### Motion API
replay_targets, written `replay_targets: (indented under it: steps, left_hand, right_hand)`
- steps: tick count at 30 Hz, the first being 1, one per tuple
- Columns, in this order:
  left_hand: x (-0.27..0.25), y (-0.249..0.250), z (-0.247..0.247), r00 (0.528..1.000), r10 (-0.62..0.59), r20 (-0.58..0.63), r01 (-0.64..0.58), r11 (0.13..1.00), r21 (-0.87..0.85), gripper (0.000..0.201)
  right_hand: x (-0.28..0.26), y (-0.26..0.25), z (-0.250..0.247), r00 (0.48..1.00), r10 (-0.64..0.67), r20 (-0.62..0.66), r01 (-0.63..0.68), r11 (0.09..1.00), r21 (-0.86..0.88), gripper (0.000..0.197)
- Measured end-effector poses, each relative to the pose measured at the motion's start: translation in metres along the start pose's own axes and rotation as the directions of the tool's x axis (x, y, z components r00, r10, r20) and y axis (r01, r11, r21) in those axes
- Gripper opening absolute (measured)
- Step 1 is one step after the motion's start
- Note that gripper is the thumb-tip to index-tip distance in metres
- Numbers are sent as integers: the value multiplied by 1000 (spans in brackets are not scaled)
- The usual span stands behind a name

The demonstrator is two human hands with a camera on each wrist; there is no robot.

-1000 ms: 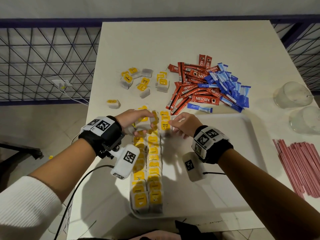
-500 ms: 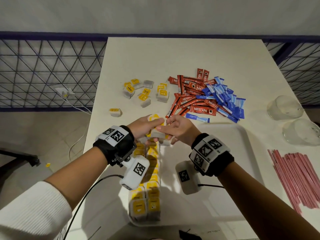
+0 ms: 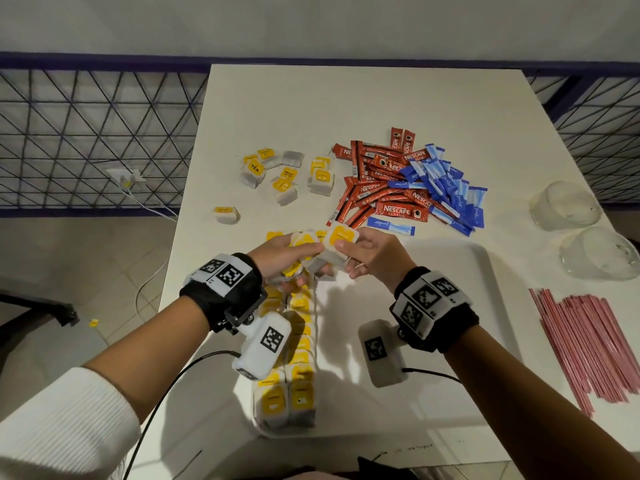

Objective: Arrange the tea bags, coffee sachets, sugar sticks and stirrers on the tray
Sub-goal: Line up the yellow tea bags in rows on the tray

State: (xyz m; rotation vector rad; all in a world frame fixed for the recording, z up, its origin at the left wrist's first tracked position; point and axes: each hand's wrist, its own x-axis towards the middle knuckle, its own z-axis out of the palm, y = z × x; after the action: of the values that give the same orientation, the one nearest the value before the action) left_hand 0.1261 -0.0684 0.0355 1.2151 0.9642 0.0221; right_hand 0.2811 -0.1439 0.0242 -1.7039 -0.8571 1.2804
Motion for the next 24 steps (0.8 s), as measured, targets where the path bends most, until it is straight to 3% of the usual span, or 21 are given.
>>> replay_targets:
  steps: [5,13,17,24]
  left_hand:
    - [-8,-1,-4,1000,-15,-6,15,996,88,22]
    - [-13,-12,-24,988,-89,-124,92,996,18,14]
    - [-15,-14,-27,987,-98,-126,101,995,22,14]
    - [-21,-14,-30,991,-99,-85,106,991,77,20]
  right_hand:
    - [-2,4,-5,999,36,21,-32,984,-174,18]
    - [1,18,0,956,226,185,-101,851,-516,34]
    - [6,20,7,962,219,165,-123,883,-452,35]
    - [20,26,14,982,186,2,-168,889,-426,24]
